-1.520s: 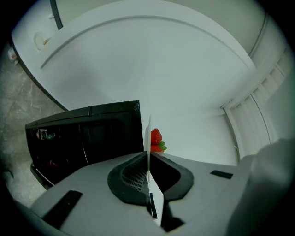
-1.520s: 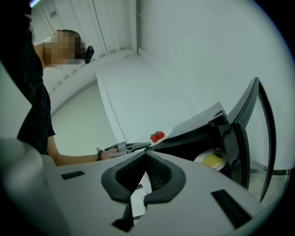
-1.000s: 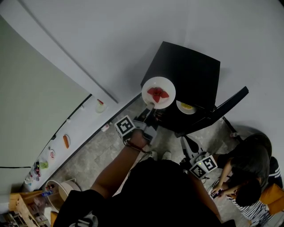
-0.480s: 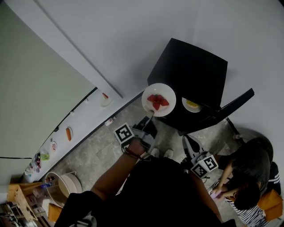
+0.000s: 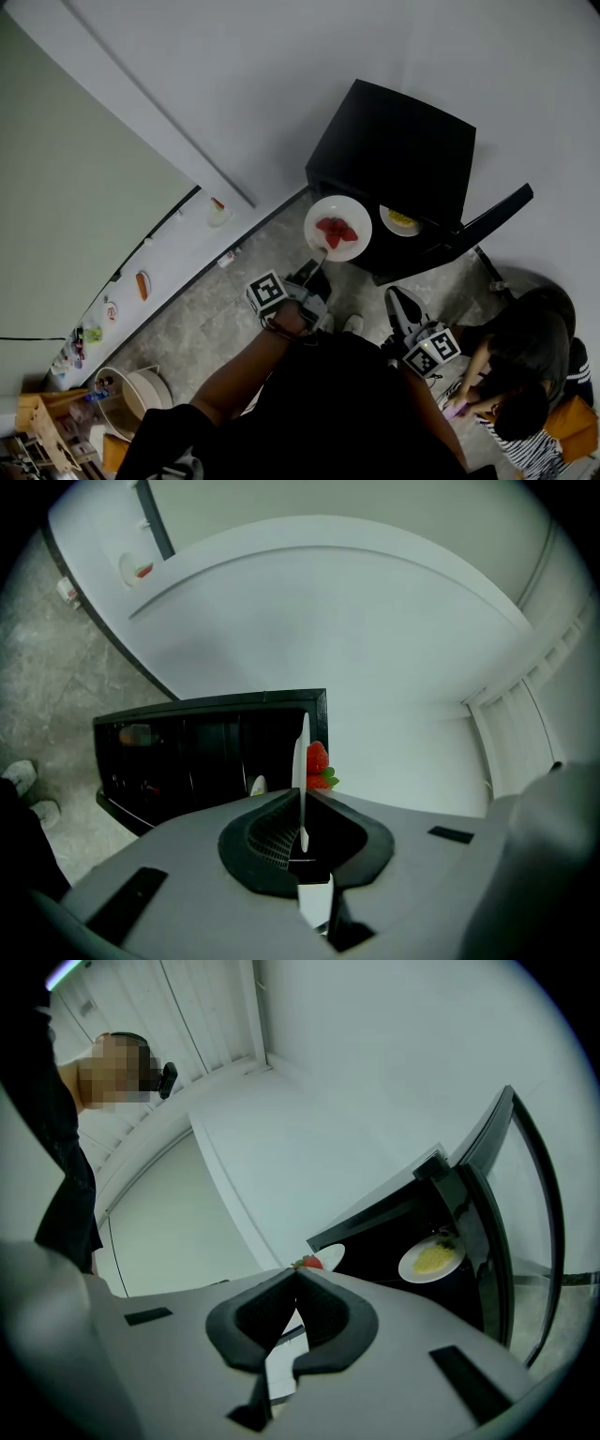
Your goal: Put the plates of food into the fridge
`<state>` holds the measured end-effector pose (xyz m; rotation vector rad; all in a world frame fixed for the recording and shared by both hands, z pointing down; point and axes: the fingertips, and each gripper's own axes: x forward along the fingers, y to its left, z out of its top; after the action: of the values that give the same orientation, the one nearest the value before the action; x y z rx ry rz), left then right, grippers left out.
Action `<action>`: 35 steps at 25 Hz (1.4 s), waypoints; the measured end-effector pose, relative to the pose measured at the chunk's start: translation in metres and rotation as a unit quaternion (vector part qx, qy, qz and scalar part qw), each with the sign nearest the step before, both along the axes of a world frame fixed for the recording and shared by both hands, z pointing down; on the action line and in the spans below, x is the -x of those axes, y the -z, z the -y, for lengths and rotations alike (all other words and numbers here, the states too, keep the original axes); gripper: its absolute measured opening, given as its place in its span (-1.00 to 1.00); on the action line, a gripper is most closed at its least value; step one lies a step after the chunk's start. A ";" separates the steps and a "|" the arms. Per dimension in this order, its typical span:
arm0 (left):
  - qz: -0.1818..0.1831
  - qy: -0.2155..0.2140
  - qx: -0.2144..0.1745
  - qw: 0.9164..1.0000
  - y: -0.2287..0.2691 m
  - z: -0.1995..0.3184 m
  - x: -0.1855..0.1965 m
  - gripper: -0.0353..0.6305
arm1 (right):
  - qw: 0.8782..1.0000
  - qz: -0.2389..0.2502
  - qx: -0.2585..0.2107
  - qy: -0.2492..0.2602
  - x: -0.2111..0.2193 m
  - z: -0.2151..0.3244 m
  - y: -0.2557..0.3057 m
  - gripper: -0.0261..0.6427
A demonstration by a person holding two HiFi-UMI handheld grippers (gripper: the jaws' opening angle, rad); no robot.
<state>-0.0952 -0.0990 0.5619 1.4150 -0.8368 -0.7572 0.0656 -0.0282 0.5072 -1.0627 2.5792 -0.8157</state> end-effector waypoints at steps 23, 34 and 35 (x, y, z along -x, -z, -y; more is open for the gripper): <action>0.018 -0.016 0.037 0.999 -0.101 0.089 -0.010 -0.79 | 0.999 -0.013 0.024 -0.041 -0.023 0.009 -0.012 -0.85; 0.019 -0.017 0.059 0.998 -0.120 0.121 -0.018 -0.79 | 0.998 -0.015 0.040 -0.050 -0.026 0.011 -0.018 -0.85; 0.021 -0.017 0.061 0.998 -0.122 0.123 -0.018 -0.79 | 0.998 -0.015 0.041 -0.050 -0.026 0.011 -0.019 -0.85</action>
<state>-0.0770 -0.2217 0.6844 1.3373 -0.8742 -0.6426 0.0915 -0.0390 0.5258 -1.2268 2.5135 -0.8935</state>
